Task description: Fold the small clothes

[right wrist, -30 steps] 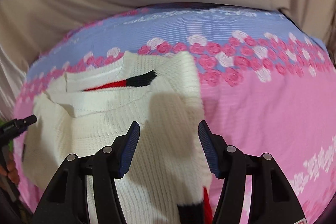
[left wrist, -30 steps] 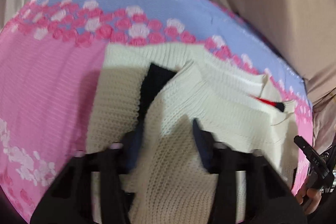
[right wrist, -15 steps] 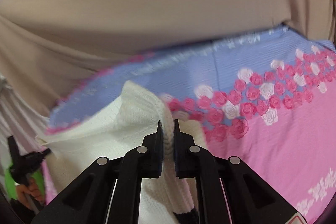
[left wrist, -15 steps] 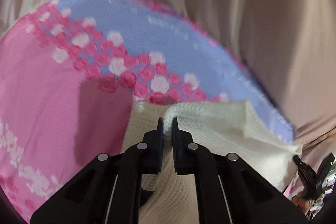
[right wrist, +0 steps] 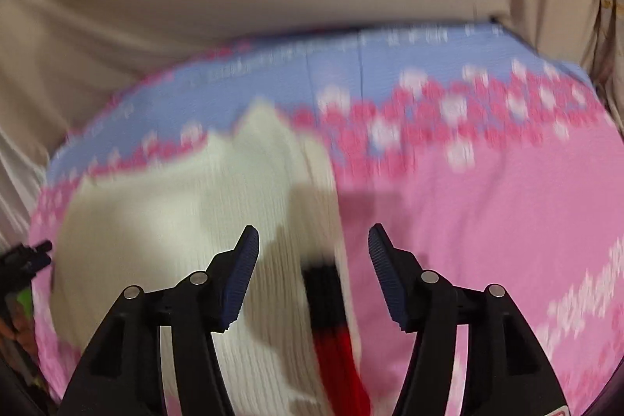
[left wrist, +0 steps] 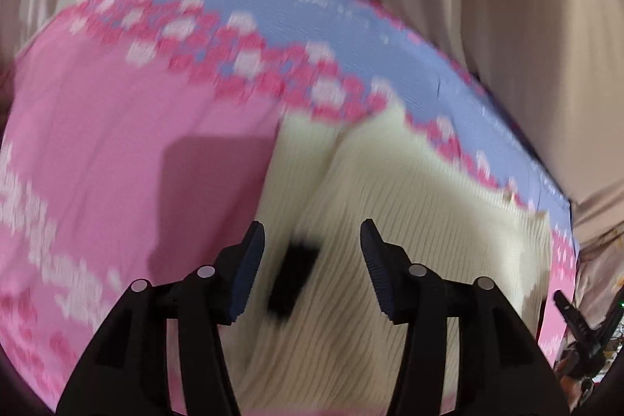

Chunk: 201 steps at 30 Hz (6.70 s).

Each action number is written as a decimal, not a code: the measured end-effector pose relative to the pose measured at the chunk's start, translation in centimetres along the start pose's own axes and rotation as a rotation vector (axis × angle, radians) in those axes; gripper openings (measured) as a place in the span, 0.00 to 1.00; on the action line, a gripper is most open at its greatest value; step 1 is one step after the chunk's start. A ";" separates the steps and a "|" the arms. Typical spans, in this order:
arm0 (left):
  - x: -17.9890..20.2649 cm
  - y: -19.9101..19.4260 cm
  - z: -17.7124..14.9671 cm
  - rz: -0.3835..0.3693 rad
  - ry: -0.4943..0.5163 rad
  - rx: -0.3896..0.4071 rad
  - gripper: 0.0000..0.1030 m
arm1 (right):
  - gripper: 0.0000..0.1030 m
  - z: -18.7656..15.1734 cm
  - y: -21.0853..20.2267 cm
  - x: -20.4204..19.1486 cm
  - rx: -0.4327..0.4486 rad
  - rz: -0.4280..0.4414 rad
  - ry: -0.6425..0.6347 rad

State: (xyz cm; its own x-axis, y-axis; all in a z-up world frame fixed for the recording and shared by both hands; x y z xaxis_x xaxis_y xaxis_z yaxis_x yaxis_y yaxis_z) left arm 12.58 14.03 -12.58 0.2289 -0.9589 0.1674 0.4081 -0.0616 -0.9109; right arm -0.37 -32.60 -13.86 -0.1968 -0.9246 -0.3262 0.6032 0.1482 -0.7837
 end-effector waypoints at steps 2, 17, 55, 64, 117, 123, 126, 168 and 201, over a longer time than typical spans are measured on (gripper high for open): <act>-0.9 0.0 -2.1 -0.007 -0.023 -0.039 0.51 | 0.56 -2.6 0.4 0.5 -0.064 0.001 0.010; -2.4 1.0 -5.5 -0.056 -0.079 -0.132 0.23 | 0.17 -7.8 1.5 2.0 -0.141 0.149 0.183; 4.3 -2.6 -6.3 -0.158 0.179 -0.064 0.07 | 0.07 -4.8 -5.3 2.1 -0.062 0.051 0.050; 4.0 1.9 -5.4 0.020 0.214 -0.072 0.08 | 0.07 -4.2 0.5 4.1 -0.163 -0.063 0.053; 2.6 -3.2 -14.5 0.003 0.223 -0.103 0.11 | 0.08 -5.9 -2.9 3.0 -0.107 -0.102 0.106; 3.7 -4.1 -10.2 -0.037 0.192 -0.039 0.28 | 0.30 -6.7 -4.2 1.6 -0.104 -0.055 0.070; 4.4 -0.8 -8.1 -0.037 0.174 -0.106 0.31 | 0.30 -6.7 -3.1 1.6 -0.122 -0.081 0.070; 3.7 2.1 -4.6 0.058 0.168 -0.065 0.07 | 0.06 -4.0 -1.1 5.7 -0.101 -0.026 0.232; -5.3 -7.9 -16.7 -0.128 -0.078 -0.081 0.51 | 0.08 -10.6 0.8 -16.0 -0.346 0.144 -0.201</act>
State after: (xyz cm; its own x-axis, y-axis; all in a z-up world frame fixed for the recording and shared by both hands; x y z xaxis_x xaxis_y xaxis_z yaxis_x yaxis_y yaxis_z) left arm -6.64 15.00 -12.60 0.2487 -0.9177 0.3099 0.3661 -0.2072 -0.9072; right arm -4.94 -13.96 -14.86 0.0456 -0.9306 -0.3631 0.3113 0.3586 -0.8800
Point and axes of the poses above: each gripper's, at about its wrist camera, not at the fingertips, and y roughly the way its jaws point, x to its right, z to its top, the point moved 3 cm from there along y, roughly the way its jaws point, and after that the axes turned 10 degrees about z, right-handed, at the moved point
